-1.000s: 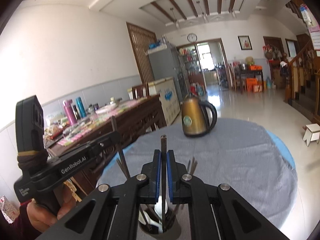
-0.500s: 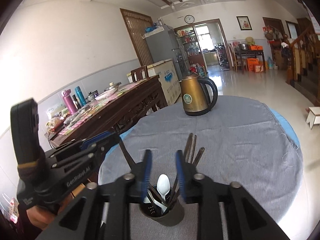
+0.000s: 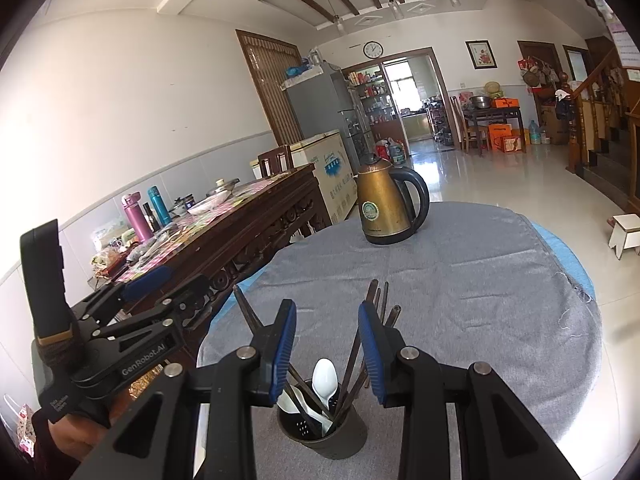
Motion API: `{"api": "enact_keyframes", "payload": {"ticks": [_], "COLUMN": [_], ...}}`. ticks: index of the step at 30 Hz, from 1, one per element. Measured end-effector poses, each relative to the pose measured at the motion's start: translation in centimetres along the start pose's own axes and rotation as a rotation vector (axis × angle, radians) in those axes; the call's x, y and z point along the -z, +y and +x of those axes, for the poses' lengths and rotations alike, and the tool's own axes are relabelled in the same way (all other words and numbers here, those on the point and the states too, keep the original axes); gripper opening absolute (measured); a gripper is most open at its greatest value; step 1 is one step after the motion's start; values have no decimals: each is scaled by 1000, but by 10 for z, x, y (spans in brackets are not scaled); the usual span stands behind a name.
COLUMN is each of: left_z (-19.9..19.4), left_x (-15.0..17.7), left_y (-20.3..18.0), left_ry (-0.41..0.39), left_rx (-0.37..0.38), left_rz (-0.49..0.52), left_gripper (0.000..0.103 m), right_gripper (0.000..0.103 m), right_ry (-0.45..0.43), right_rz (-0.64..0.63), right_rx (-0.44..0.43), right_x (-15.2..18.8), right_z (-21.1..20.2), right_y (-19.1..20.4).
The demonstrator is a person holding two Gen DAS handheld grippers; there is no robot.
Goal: Organize utensils
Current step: 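Open both tools to release the chopsticks into the cup, then move both open tools back over the last two chopsticks on the cloth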
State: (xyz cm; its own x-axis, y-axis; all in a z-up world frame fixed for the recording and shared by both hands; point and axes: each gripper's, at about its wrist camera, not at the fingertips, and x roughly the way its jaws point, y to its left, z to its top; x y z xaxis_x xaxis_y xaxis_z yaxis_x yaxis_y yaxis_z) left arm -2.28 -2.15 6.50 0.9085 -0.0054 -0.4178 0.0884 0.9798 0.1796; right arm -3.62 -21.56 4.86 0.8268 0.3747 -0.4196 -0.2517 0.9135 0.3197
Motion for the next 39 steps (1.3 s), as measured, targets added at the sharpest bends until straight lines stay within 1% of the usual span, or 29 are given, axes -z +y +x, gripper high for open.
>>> {"api": "enact_keyframes", "payload": {"ticks": [3,4,5,6,7,12,14,15,16,22,30,33,35,37,39], "left_z": [0,0,0,0,-1,-5,-7,-8,-10,-15,-32,-35,-34,-26,-16], "left_x": [-1,-2,-2,-3,-3,-3,-2,0,2,11,33,41,47,52,59], "left_y": [3,4,5,7,8,30,43,47,54,99,169,189,198,202,202], "left_ry": [2,4,4,3,0,-1,-2,-2,-4,0,7,23,40,70,110], "left_rx": [-21,-31,-42,-55,-65,-122,-159,-173,-189,-286,-432,-454,-455,-430,-382], "left_rz": [-1,2,5,6,4,-23,-39,-47,-57,-120,-235,-271,-287,-295,-294], "left_gripper": [63,64,65,67,67,68,70,73,75,75,76,77,77,81,81], "right_gripper": [36,41,51,56,58,58,58,58,58,58,58,58,58,59,59], "right_ry": [3,3,1,-4,-14,-44,-50,-53,-53,-50,-21,-11,-6,1,20], "right_rz": [-1,-2,-2,0,2,4,10,12,12,2,-47,-65,-75,-83,-111], "right_rx": [3,5,7,8,10,21,24,28,30,33,19,9,2,-8,8], "right_x": [1,1,1,1,0,-2,-3,-4,-4,-5,-3,-3,-3,-4,-7], "right_z": [1,1,0,-1,-2,-10,-12,-12,-13,-13,-3,3,6,10,17], "right_y": [1,1,1,1,1,-2,-3,-4,-5,-1,21,31,37,42,49]}}
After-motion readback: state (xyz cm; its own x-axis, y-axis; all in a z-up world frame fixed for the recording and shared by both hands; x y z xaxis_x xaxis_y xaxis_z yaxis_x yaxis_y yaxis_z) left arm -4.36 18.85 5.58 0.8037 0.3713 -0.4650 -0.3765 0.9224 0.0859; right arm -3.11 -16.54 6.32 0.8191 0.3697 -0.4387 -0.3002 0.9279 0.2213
